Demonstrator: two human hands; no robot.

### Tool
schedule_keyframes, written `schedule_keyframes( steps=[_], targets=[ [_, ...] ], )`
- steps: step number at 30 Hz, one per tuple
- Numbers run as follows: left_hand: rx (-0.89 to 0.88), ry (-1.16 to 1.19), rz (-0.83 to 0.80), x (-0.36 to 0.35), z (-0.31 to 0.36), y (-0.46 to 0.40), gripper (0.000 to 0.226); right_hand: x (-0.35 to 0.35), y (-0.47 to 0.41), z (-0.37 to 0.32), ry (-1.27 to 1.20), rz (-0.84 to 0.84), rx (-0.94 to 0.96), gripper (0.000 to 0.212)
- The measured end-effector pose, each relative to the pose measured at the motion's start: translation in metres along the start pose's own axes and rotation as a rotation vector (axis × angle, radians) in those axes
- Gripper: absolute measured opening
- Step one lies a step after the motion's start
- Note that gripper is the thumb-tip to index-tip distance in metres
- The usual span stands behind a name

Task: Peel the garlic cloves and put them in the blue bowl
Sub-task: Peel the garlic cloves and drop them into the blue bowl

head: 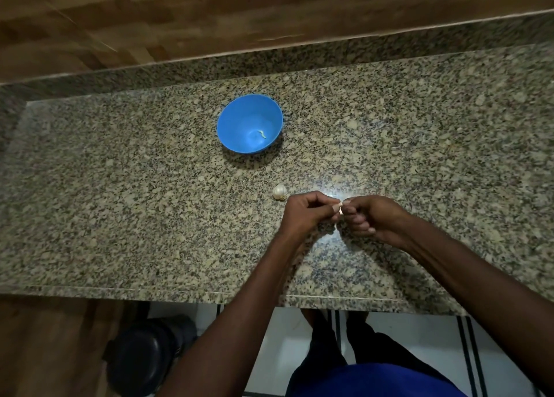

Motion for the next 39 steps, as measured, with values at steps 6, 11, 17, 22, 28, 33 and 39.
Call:
schedule_keyframes(
  steps=[6, 11, 17, 22, 28, 33, 39],
  targets=[
    [-0.097, -0.157, -0.083, 0.004, 0.013, -0.007, 0.013, 0.007, 0.010, -0.012, 0.254, -0.001, -0.015, 0.030],
    [0.017, -0.128, -0.123, 0.004, 0.013, -0.009, 0.007, 0.006, 0.019, -0.024, 0.516, 0.061, 0.133, 0.027],
    [0.221, 0.055, -0.022, 0.000, 0.003, -0.004, 0.012, -0.002, 0.014, -0.032, 1.096, 0.520, 0.458, 0.028],
    [0.282, 0.085, 0.035, -0.003, 0.000, -0.004, 0.009, -0.003, 0.009, -0.020, 1.300, 0.666, 0.538, 0.027],
    [0.351, 0.155, 0.011, 0.000, 0.000, -0.004, 0.003, -0.004, 0.014, -0.023, 1.391, 0.553, 0.579, 0.022],
    [0.378, 0.193, -0.057, 0.000, 0.001, -0.002, 0.006, 0.001, 0.019, -0.031, 1.106, 0.324, 0.462, 0.033],
    [0.314, 0.255, -0.096, -0.002, 0.006, -0.004, 0.008, 0.007, 0.018, -0.016, 0.427, 0.030, 0.224, 0.029]
  ],
)
Point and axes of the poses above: each hand's wrist, its own y-axis away from the middle knuckle, its own x-axis out of the back of the hand, z = x × y, the point moved 4 cm from there along -y, towards the middle knuckle, and after that the axes turned 10 degrees about -x, right-handed, at the moved point
